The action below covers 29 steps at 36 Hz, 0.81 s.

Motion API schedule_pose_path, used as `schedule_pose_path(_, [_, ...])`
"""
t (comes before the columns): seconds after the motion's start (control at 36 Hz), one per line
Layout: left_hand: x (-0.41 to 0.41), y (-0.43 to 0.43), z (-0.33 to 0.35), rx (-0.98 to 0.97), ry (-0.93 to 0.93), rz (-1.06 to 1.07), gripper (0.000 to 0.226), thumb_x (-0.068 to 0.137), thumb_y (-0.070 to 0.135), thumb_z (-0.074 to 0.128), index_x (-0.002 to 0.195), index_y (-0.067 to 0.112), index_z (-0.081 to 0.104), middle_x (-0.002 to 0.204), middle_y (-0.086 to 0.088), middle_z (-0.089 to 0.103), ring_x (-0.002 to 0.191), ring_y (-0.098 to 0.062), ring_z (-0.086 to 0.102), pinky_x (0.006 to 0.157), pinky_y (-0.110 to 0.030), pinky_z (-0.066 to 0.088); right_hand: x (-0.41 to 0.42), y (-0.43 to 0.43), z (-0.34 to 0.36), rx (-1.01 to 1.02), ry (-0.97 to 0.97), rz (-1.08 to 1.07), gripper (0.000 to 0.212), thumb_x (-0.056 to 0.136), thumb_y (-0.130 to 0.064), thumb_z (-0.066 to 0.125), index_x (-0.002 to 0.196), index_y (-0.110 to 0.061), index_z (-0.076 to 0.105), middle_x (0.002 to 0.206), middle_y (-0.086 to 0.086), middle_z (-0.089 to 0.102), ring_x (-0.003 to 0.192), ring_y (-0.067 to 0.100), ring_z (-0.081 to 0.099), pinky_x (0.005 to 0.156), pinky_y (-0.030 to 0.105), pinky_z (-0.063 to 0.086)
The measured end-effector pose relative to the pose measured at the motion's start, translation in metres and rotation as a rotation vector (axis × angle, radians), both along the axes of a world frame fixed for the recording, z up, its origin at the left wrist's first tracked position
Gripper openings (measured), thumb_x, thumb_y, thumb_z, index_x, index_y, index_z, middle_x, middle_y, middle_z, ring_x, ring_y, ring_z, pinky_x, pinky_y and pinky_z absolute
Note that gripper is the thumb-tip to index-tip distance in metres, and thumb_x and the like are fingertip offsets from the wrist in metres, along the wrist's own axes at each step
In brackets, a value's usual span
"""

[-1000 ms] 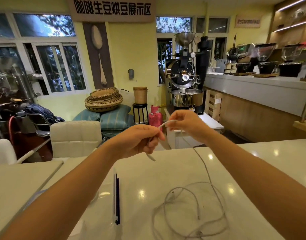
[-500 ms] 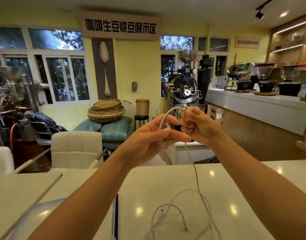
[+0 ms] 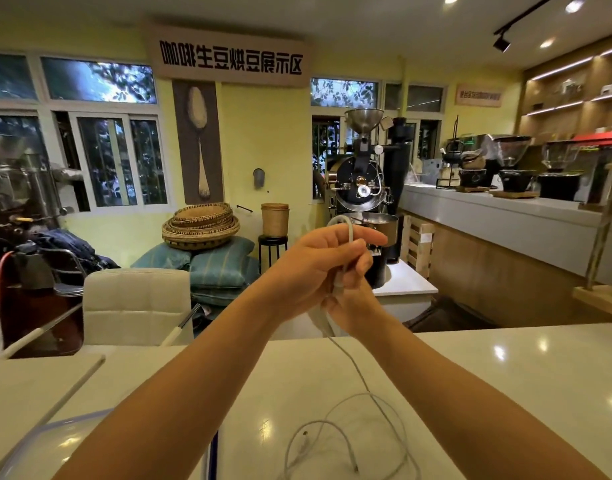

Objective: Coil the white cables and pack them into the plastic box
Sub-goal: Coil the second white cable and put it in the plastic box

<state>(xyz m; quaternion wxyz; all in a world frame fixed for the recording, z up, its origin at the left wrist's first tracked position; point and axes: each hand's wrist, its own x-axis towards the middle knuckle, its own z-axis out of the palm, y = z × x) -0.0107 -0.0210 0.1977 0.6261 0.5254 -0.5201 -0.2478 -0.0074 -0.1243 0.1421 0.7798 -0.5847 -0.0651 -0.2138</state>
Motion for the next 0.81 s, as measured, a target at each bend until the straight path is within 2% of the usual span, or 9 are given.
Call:
schedule_pose_path(0.06, [0.006,-0.005,0.003,0.031,-0.061,0.115,0.026,0.095,0.007,0.034,0.089,0.012,0.058,0.05,0.007,0.053,0.044,-0.005,0.043,0.043,-0.011,0.037,0.002,0.009,-0.007,0.024,0.079,0.017,0.028,0.099,-0.023,0.031,0.085,-0.018,0.055,0.069,0.001,0.055,0.066,0.013,0.048,0.058,0.022,0.041])
schedule_pose_path(0.14, [0.02,-0.009,0.006,0.088,-0.134,0.252,0.023,0.095,0.008,0.035,0.087,0.01,0.056,0.052,0.003,0.049,0.036,-0.001,0.037,0.036,-0.009,0.032,-0.003,0.013,-0.016,-0.051,0.234,0.069,0.022,0.095,-0.016,0.041,0.079,-0.013,0.056,0.063,0.002,0.052,0.055,0.012,0.044,0.049,0.021,0.038])
schedule_pose_path(0.28, [0.052,-0.012,-0.002,0.177,-0.367,0.496,0.027,0.096,0.007,0.035,0.074,0.013,0.049,0.059,-0.002,0.046,0.032,0.002,0.04,0.037,-0.006,0.031,-0.016,0.015,-0.022,-0.338,0.333,0.154,0.019,0.095,-0.021,0.043,0.089,-0.024,0.061,0.064,0.0,0.054,0.046,0.006,0.044,0.048,0.018,0.037])
schedule_pose_path(0.39, [0.067,-0.011,-0.013,0.24,-0.478,0.601,0.024,0.096,0.006,0.034,0.08,0.001,0.051,0.063,0.0,0.044,0.045,0.009,0.047,0.048,-0.007,0.035,-0.03,0.011,-0.014,-0.595,0.386,0.125,0.023,0.096,-0.018,0.041,0.104,-0.008,0.061,0.061,0.0,0.054,0.039,0.002,0.042,0.043,0.014,0.035])
schedule_pose_path(0.44, [0.073,-0.011,-0.02,0.246,-0.479,0.618,0.028,0.096,0.006,0.034,0.07,0.005,0.045,0.065,-0.001,0.045,0.057,0.0,0.047,0.059,-0.014,0.036,-0.037,0.008,-0.009,-0.735,0.402,0.109,0.03,0.095,-0.017,0.041,0.111,0.002,0.057,0.058,-0.001,0.051,0.04,0.002,0.04,0.042,0.012,0.034])
schedule_pose_path(0.53, [0.074,-0.014,-0.031,0.257,-0.506,0.64,0.038,0.096,0.007,0.035,0.06,0.018,0.037,0.068,0.0,0.046,0.066,-0.015,0.045,0.066,-0.029,0.039,-0.046,0.006,0.001,-0.918,0.397,0.081,0.03,0.094,-0.019,0.043,0.109,0.003,0.058,0.057,-0.003,0.048,0.043,0.004,0.038,0.043,0.012,0.033])
schedule_pose_path(0.67, [0.062,-0.017,-0.043,0.203,-0.433,0.592,0.035,0.094,0.005,0.039,0.063,0.018,0.046,0.069,0.003,0.052,0.062,-0.008,0.048,0.056,-0.011,0.043,-0.052,0.002,0.021,-1.14,0.289,-0.025,0.028,0.091,-0.019,0.05,0.094,0.005,0.064,0.058,-0.004,0.046,0.05,0.006,0.039,0.049,0.011,0.034])
schedule_pose_path(0.75, [0.056,-0.016,-0.048,0.164,-0.365,0.534,0.032,0.091,0.006,0.046,0.063,0.019,0.054,0.075,0.004,0.056,0.069,-0.008,0.052,0.063,-0.016,0.044,-0.05,-0.004,0.032,-1.164,0.239,-0.071,0.017,0.087,-0.017,0.057,0.083,-0.006,0.069,0.062,0.0,0.053,0.055,0.011,0.043,0.057,0.02,0.038])
schedule_pose_path(0.81, [0.051,-0.014,-0.051,0.147,-0.284,0.473,0.029,0.09,0.009,0.049,0.065,0.021,0.06,0.073,0.003,0.056,0.065,-0.01,0.052,0.059,-0.018,0.043,-0.05,-0.009,0.039,-1.165,0.208,-0.106,0.015,0.084,-0.017,0.06,0.082,-0.006,0.07,0.061,-0.002,0.054,0.054,0.008,0.044,0.053,0.012,0.039])
